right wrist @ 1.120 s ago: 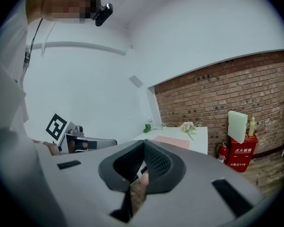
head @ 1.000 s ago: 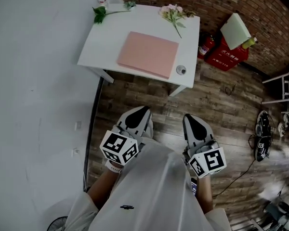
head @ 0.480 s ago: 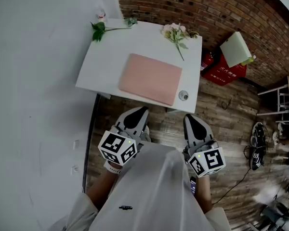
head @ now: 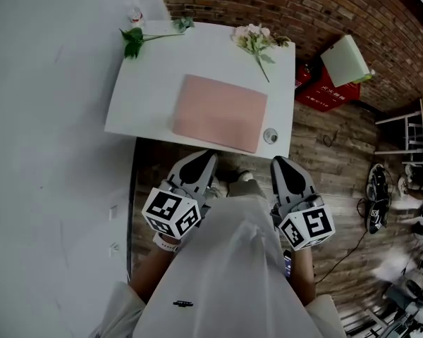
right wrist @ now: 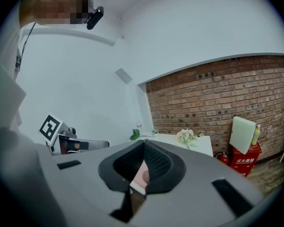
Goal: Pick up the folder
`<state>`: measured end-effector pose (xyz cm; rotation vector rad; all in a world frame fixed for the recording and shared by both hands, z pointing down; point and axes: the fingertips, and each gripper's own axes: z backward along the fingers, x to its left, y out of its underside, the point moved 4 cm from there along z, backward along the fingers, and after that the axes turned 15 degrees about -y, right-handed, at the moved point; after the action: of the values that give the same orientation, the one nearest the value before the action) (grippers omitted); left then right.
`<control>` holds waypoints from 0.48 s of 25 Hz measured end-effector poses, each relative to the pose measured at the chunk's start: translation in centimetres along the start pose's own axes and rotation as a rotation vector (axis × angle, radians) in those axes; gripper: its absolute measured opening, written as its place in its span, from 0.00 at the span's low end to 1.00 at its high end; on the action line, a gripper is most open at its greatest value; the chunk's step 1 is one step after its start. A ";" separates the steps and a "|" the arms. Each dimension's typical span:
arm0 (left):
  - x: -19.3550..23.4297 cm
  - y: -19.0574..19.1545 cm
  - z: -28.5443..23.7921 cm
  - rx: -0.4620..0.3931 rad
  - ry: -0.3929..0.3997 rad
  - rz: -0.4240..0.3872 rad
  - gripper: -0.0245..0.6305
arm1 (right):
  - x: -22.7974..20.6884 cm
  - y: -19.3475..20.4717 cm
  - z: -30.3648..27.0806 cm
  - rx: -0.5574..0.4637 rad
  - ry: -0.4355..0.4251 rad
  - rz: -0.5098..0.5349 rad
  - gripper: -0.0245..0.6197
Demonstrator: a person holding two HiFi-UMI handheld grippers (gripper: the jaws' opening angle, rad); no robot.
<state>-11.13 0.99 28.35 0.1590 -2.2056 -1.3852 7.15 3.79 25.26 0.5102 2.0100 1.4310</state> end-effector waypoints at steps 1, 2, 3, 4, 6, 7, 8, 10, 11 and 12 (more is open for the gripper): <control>0.0 0.1 -0.2 0.002 0.001 0.002 0.09 | -0.2 0.0 -0.2 -0.004 -0.001 -0.006 0.05; 0.1 0.2 -0.4 0.006 0.002 0.004 0.09 | -0.3 0.0 -0.4 -0.009 -0.004 -0.015 0.05; 0.2 0.3 -0.6 0.012 0.001 0.005 0.09 | -0.4 0.0 -0.6 -0.012 -0.007 -0.024 0.05; 0.3 0.4 -0.7 0.017 -0.001 0.006 0.09 | -0.5 0.0 -0.8 -0.012 -0.010 -0.028 0.05; 0.7 0.3 -1.0 0.022 -0.010 0.012 0.09 | -0.8 0.1 -1.2 -0.001 -0.015 -0.025 0.05; 0.9 0.3 -1.0 0.023 -0.015 0.017 0.09 | -0.9 0.0 -1.3 0.004 -0.016 -0.023 0.05; 1.2 0.2 -1.1 0.023 -0.021 0.022 0.09 | -1.0 0.0 -1.5 0.007 -0.016 -0.021 0.05; 1.6 0.1 -1.4 0.017 -0.032 0.024 0.09 | -1.4 -0.1 -1.8 0.007 -0.014 -0.023 0.05; 1.7 0.0 -1.5 0.010 -0.037 0.021 0.09 | -1.7 -0.1 -1.9 0.007 -0.014 -0.027 0.05; 1.8 0.0 -1.6 0.005 -0.042 0.019 0.09 | -1.9 -0.1 -2.0 0.009 -0.015 -0.033 0.05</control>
<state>-11.86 -0.98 29.57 0.1107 -2.2393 -1.3851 7.20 1.13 26.17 0.4875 2.0045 1.3951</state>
